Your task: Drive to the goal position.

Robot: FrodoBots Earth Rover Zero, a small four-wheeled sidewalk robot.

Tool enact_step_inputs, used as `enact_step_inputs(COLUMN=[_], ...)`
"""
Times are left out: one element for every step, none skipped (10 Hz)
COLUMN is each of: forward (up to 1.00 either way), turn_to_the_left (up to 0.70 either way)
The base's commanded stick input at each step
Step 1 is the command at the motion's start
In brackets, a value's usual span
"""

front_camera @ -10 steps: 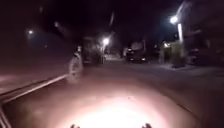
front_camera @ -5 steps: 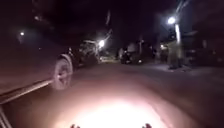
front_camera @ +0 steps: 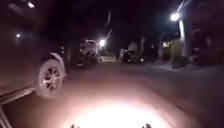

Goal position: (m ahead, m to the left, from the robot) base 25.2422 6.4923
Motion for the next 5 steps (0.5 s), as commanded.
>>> enact_step_inputs(forward=[0.85, 0.85, 0.85, 0.85, 0.85], turn_to_the_left=[0.0, 0.0, 0.0, 0.0, 0.0])
